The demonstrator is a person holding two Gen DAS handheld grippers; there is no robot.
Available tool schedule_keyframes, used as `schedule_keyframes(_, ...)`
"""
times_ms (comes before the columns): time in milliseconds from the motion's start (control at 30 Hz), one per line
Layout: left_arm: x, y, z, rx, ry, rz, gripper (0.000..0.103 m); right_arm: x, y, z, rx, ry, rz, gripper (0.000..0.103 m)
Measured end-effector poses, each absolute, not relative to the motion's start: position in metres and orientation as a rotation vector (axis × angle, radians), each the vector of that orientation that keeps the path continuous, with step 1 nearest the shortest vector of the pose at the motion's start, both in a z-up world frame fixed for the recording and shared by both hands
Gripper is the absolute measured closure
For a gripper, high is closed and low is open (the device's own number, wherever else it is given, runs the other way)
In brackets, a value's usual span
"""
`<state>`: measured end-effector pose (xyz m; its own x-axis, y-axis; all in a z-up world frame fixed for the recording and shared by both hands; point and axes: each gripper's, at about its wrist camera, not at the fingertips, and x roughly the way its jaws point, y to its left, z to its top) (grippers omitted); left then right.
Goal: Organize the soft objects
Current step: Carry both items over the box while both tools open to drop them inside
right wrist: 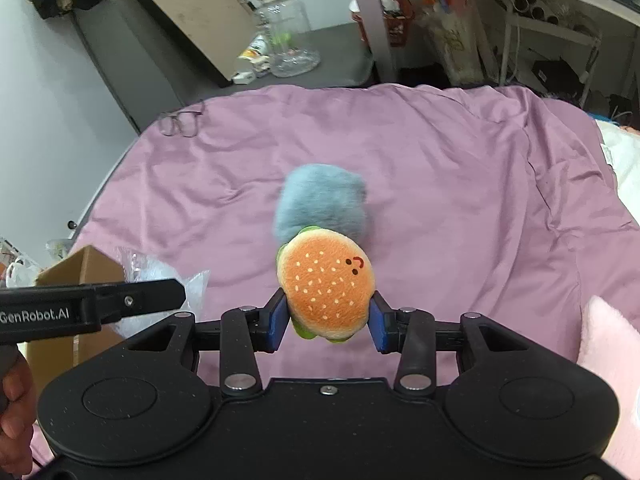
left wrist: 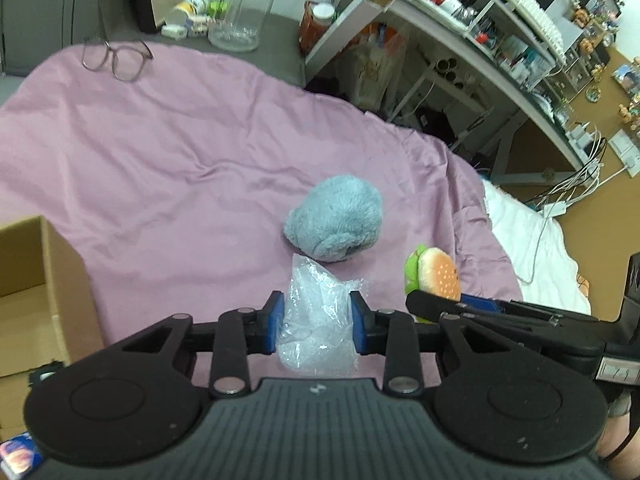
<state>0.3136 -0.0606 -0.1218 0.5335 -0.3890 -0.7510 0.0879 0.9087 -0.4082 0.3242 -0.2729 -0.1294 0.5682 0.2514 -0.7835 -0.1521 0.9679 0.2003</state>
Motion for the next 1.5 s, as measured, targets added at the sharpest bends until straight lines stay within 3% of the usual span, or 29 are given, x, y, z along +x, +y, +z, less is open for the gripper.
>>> schedule_keyframes(700, 0.252, 0.019, -0.085, -0.346, 0.881, -0.184, 0.071, 0.277, -0.187, -0.086, 0.059, 0.862, 0.360, 0.063)
schedule_keyframes(1500, 0.211, 0.135, -0.132, -0.460, 0.875, -0.056, 0.070, 0.253, -0.075, -0.087, -0.065, 0.873, 0.440, 0.062)
